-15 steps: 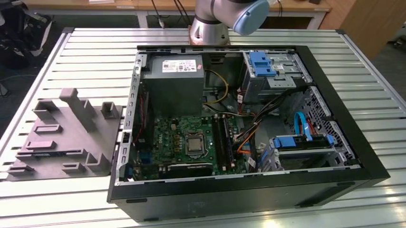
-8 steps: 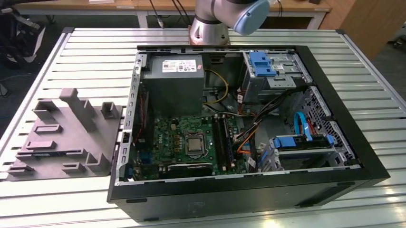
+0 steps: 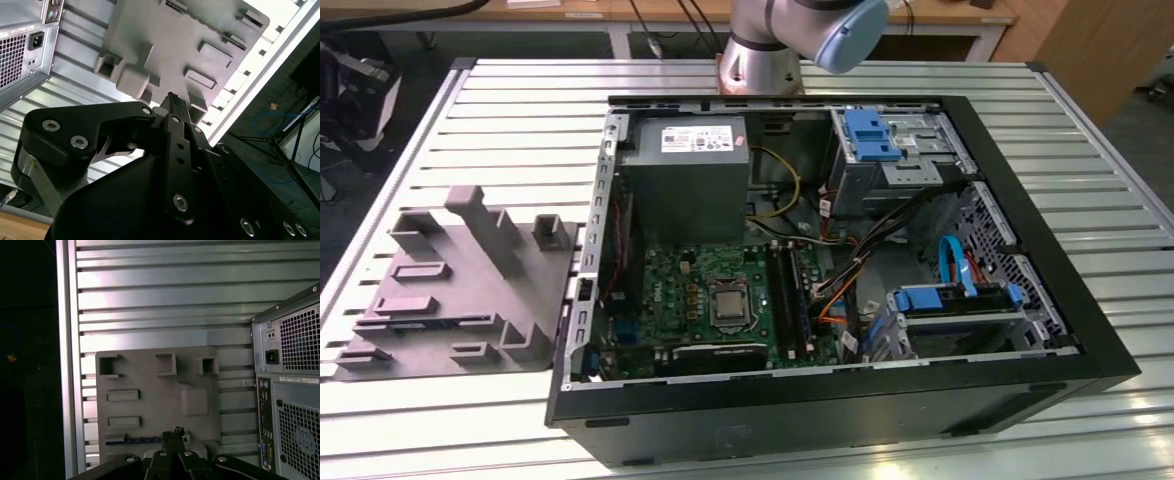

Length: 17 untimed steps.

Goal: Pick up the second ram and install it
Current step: 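Reach for the second ram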

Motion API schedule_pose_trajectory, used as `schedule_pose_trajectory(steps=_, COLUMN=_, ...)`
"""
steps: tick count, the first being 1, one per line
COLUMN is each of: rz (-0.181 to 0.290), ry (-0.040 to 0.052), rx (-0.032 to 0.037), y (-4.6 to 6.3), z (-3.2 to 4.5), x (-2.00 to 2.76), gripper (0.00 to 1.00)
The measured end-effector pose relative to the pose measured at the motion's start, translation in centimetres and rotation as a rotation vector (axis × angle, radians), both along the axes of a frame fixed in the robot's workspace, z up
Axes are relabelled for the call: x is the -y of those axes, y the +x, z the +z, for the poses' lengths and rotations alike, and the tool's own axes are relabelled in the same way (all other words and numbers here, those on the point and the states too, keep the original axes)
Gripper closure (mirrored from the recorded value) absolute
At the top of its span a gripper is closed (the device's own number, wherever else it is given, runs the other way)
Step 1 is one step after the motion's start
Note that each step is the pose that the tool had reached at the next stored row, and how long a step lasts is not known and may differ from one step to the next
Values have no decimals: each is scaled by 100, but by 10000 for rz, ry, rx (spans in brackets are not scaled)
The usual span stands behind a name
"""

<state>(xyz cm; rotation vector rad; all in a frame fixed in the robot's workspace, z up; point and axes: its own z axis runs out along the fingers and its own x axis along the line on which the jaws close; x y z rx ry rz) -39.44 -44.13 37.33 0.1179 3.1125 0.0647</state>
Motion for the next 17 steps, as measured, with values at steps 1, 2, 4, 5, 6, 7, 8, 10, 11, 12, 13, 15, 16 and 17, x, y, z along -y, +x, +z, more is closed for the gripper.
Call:
schedule_pose_trajectory(steps=1, rz=-1, ry=1, rx=1, y=-4, z=-4, x=24, gripper=89)
schedule_pose_trajectory(steps=2, rz=-1, ry=0, rx=1, y=-8, z=-8, x=48, gripper=89)
schedule_pose_trajectory(steps=4, rz=-1, ry=0, rx=0, y=-13, z=-15, x=95, gripper=89)
schedule_pose_trajectory(steps=5, rz=0, ry=-1, rx=-1, y=-13, z=-17, x=118, gripper=89)
schedule_pose_trajectory(steps=6, rz=0, ry=0, rx=0, y=-13, z=-21, x=137, gripper=89)
schedule_pose_trajectory(steps=7, rz=0, ry=0, rx=1, y=-14, z=-24, x=157, gripper=89)
schedule_pose_trajectory(steps=8, rz=0, ry=0, rx=1, y=-14, z=-28, x=175, gripper=89)
schedule_pose_trajectory(steps=10, rz=0, ry=1, rx=1, y=-14, z=-37, x=214, gripper=89)
schedule_pose_trajectory(steps=11, rz=0, ry=0, rx=0, y=-14, z=-44, x=232, gripper=89)
schedule_pose_trajectory(steps=12, rz=-1, ry=0, rx=0, y=-14, z=-51, x=248, gripper=89)
schedule_pose_trajectory(steps=13, rz=-1, ry=0, rx=-1, y=-14, z=-59, x=263, gripper=89)
schedule_pose_trajectory(steps=15, rz=-1, ry=0, rx=-4, y=-14, z=-77, x=294, gripper=89)
schedule_pose_trajectory(steps=16, rz=-1, ry=-1, rx=-7, y=-14, z=-87, x=308, gripper=89)
schedule_pose_trajectory(steps=17, rz=-1, ry=0, rx=-9, y=-14, z=-97, x=322, gripper=89)
